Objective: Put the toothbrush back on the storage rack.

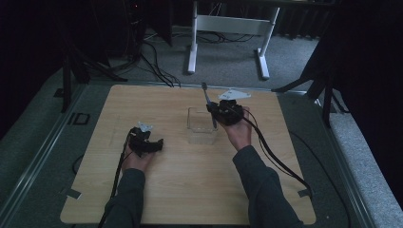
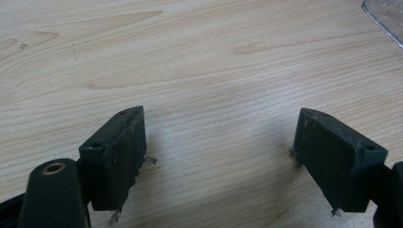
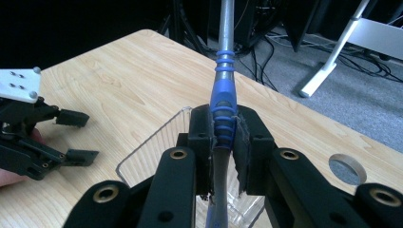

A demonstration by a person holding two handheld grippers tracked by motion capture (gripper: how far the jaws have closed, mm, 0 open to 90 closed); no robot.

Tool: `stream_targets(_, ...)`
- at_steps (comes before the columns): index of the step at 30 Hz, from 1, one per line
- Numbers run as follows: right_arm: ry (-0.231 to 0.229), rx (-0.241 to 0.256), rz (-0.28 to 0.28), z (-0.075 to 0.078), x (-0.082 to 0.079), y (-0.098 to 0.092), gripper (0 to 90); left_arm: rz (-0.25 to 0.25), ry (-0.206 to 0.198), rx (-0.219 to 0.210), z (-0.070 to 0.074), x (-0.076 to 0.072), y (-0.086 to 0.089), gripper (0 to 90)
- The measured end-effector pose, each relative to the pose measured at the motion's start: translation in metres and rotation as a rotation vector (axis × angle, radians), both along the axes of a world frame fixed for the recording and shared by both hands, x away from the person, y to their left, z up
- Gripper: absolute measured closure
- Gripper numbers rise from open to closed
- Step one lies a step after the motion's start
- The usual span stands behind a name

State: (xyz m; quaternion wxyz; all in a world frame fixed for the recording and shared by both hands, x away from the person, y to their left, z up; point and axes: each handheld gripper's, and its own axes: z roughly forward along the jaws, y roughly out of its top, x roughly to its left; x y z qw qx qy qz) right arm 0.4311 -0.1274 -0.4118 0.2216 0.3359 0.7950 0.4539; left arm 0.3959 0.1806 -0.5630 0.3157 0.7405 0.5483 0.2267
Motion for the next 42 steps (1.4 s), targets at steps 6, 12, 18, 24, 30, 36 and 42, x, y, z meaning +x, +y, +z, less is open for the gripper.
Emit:
stream_targets(6, 0.017, -0.041, 0.002, -0.006, 0.000, 0.004, 78.3, 0.000, 0.000, 0.000, 0.000, 0.000, 0.000, 18.6)
stream_targets(12, 0.034, -0.093, 0.021, -0.015, -0.001, 0.009, 77.9, 0.000, -0.001, 0.001, 0.000, 0.000, 0.000, 18.6)
stream_targets(18, 0.048, -0.155, 0.027, -0.023, 0.000, 0.012, 72.0, 0.000, -0.001, -0.001, 0.000, 0.000, 0.000, 18.7)
stream_targets(24, 0.064, -0.180, 0.049, -0.025, -0.002, 0.012, 56.2, -0.001, -0.001, -0.001, 0.000, 0.000, 0.000, 18.6)
stream_targets(30, 0.071, -0.198, 0.037, -0.021, -0.005, 0.007, 48.2, -0.001, 0.000, -0.001, 0.000, 0.000, 0.000, 18.6)
stream_targets(36, 0.070, -0.160, -0.008, -0.017, -0.006, -0.013, 44.8, -0.002, -0.001, -0.001, 0.000, 0.000, 0.000, 18.6)
stream_targets(42, 0.075, -0.139, -0.042, -0.018, -0.011, -0.035, 42.5, -0.002, 0.000, 0.000, 0.000, 0.000, 0.000, 18.6)
